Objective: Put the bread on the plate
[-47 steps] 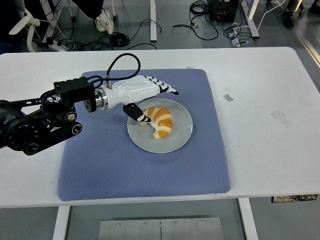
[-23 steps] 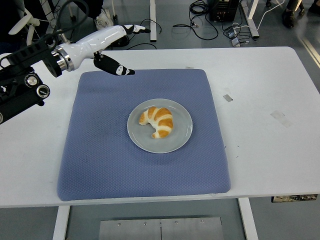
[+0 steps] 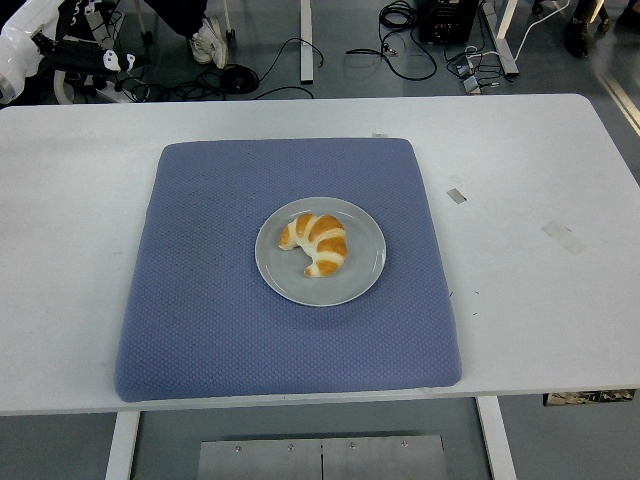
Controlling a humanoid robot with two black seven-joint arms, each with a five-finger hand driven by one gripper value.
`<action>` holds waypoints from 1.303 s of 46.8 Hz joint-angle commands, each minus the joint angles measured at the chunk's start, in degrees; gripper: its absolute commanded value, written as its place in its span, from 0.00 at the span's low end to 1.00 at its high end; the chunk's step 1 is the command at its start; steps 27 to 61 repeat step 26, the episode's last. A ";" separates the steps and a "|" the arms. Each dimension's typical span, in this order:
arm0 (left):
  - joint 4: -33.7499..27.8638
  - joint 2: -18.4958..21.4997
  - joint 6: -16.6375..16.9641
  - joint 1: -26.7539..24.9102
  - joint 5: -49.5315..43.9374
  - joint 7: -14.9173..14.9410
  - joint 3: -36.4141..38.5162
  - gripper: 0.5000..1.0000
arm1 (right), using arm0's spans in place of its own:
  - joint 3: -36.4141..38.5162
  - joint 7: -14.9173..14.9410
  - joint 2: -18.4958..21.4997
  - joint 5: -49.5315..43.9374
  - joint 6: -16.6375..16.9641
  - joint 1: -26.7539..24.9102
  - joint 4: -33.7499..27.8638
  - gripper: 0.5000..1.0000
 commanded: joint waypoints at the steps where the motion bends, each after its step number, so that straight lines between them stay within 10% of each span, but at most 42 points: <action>1: 0.20 0.25 -0.02 1.69 -0.47 -0.20 -0.03 0.84 | 0.00 0.00 0.00 0.06 0.01 0.00 0.00 1.00; 61: 0.82 2.53 -0.11 3.80 -2.58 -1.35 -0.21 0.84 | 0.09 0.00 0.00 -0.03 0.10 1.32 0.70 1.00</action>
